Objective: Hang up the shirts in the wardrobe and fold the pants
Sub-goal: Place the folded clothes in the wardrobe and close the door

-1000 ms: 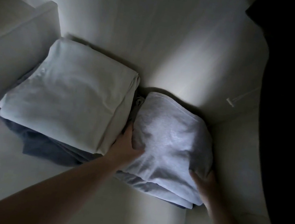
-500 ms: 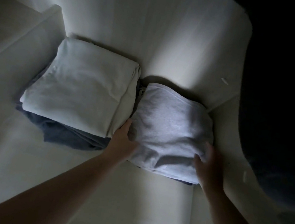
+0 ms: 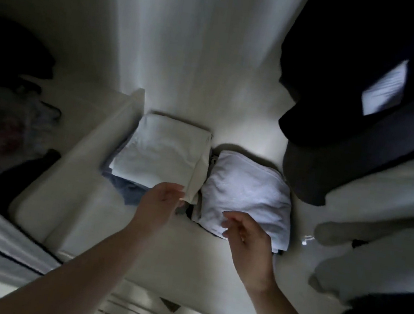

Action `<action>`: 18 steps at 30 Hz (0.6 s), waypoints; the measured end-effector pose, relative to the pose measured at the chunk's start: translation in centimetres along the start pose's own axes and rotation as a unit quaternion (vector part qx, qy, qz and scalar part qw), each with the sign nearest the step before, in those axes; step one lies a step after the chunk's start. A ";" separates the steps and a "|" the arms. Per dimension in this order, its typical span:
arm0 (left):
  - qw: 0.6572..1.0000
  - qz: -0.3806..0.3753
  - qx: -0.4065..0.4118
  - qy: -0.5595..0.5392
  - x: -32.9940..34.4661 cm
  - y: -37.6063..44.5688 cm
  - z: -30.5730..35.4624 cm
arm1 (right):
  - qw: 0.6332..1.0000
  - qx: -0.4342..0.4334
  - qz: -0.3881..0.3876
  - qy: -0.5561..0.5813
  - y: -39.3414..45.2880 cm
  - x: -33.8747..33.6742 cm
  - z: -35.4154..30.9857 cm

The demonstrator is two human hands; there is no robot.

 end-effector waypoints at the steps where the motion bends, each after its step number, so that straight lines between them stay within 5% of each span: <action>1: 1.000 0.008 0.007 -0.018 -1.0 -1.1 1.0 | 1.000 -0.006 -0.001 0.009 -0.5 -0.1 -1.6; 10: 0.986 0.093 0.098 -0.097 -10.5 -12.2 10.2 | 0.985 -0.122 -0.084 0.083 -3.5 0.3 -16.9; 18: 0.954 0.215 0.184 -0.102 -19.5 -25.9 16.5 | 0.922 -0.337 -0.185 0.049 -9.2 2.2 -32.0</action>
Point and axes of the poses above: each hand's wrist, its own y-axis towards the middle knuckle, its own x-axis out of the palm, z = x × y, the point moved 8 cm from there along y, towards the middle knuckle, and after that the axes turned 7 degrees about y, right-handed, at the moved point
